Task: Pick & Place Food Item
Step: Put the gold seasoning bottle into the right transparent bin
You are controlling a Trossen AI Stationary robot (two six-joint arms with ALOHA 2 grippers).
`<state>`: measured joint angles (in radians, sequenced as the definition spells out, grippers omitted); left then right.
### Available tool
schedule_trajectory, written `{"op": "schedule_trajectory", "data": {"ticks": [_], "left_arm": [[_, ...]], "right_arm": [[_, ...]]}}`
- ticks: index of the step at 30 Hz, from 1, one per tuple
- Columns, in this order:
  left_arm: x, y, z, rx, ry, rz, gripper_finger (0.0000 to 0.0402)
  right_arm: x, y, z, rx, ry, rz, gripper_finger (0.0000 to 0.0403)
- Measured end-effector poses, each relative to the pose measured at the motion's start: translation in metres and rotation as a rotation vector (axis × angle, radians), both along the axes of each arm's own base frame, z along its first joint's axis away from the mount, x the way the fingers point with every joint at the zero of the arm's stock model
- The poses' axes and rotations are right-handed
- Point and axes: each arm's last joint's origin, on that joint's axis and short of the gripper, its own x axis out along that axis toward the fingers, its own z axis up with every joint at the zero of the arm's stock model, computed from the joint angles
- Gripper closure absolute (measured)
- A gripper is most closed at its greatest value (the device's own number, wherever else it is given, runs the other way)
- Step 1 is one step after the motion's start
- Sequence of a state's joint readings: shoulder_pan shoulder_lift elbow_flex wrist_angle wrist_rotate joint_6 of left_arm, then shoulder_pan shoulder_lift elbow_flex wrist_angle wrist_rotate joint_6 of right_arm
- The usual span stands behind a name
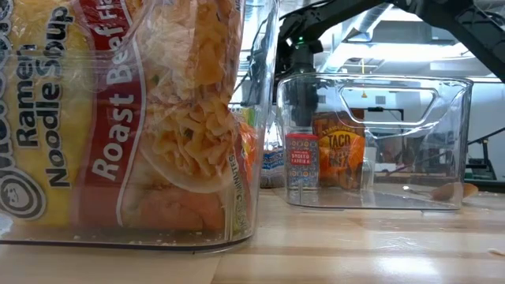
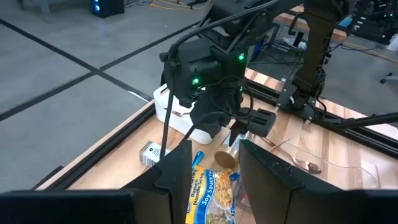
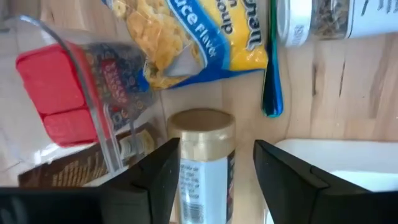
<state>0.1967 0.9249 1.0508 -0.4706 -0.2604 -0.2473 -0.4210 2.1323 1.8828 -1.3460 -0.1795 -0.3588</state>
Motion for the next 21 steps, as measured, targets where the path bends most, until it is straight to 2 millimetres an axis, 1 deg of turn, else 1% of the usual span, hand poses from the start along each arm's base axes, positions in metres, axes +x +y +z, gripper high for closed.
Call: {"op": "schedule_trajectory", "data": {"ticks": [5,12,15,17,21], "left_arm": [[0.0,0.0,0.0,0.002,0.001,-0.001,0.0275],[0.0,0.0,0.0,0.002,0.001,-0.001,0.0275],[0.0,0.0,0.0,0.0,-0.004,0.0,0.0275],[0.001,0.0,0.001,-0.001,-0.017,0.001,0.0275],[0.002,0.0,0.004,-0.013,-0.057,0.005,0.0275]], "right_arm": [[0.004,0.004,0.0,-0.01,-0.02,0.013,0.0188],[0.011,0.024,-0.001,-0.095,0.02,0.083,0.016],[0.015,0.031,-0.014,-0.139,0.103,0.096,0.0158],[0.016,0.031,-0.026,-0.168,0.175,0.079,0.0158],[0.015,0.03,-0.041,-0.195,0.283,0.066,0.0158]]}}
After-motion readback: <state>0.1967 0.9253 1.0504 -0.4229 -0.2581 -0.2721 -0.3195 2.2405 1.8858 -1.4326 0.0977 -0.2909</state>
